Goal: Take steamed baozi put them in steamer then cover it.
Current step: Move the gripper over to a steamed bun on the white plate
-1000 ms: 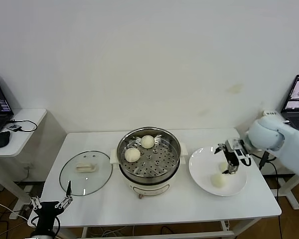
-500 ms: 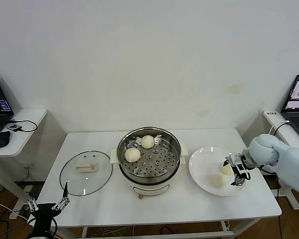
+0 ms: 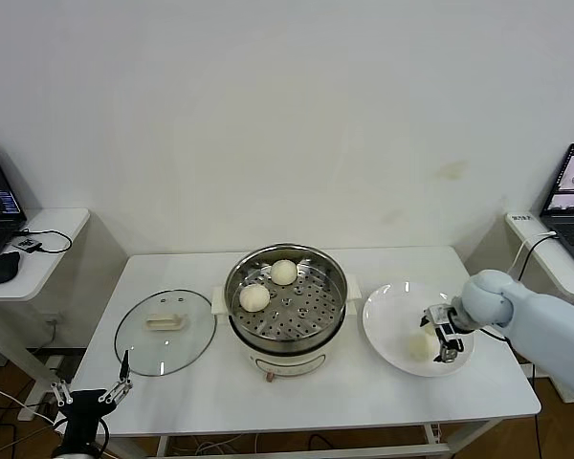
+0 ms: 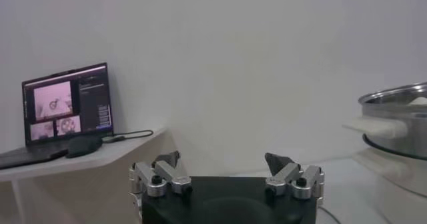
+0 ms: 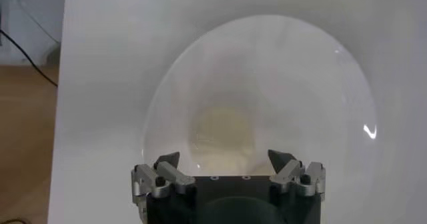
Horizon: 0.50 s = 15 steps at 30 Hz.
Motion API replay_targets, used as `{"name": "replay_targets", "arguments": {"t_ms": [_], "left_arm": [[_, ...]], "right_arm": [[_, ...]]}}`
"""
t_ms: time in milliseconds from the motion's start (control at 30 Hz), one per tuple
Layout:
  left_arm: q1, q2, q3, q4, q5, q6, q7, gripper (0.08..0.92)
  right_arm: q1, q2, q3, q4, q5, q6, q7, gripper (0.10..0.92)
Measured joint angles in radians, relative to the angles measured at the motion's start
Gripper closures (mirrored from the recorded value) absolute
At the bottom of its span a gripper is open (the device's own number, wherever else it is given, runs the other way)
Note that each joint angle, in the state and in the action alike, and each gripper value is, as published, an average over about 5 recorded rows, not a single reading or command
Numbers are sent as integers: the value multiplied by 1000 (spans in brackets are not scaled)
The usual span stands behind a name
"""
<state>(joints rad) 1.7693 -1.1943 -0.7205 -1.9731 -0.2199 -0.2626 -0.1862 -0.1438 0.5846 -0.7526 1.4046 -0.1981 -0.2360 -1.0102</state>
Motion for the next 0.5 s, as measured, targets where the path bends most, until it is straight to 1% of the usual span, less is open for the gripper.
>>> {"name": "replay_targets", "arguments": {"t_ms": [100,267,500], "left_arm": [[0,-1,0,0,0,0,0,177],[3,-1,-2,-1,0,0,0,177],[8,-5,-2,-1,0,-2,0,177]], "right_arm": [[-7,11,3,-7,-5,-1,-1,227],[-15,21,10,-19,-15,-3,-3,307],[-26,22,22,-26,-23,-4,-6,363]]}}
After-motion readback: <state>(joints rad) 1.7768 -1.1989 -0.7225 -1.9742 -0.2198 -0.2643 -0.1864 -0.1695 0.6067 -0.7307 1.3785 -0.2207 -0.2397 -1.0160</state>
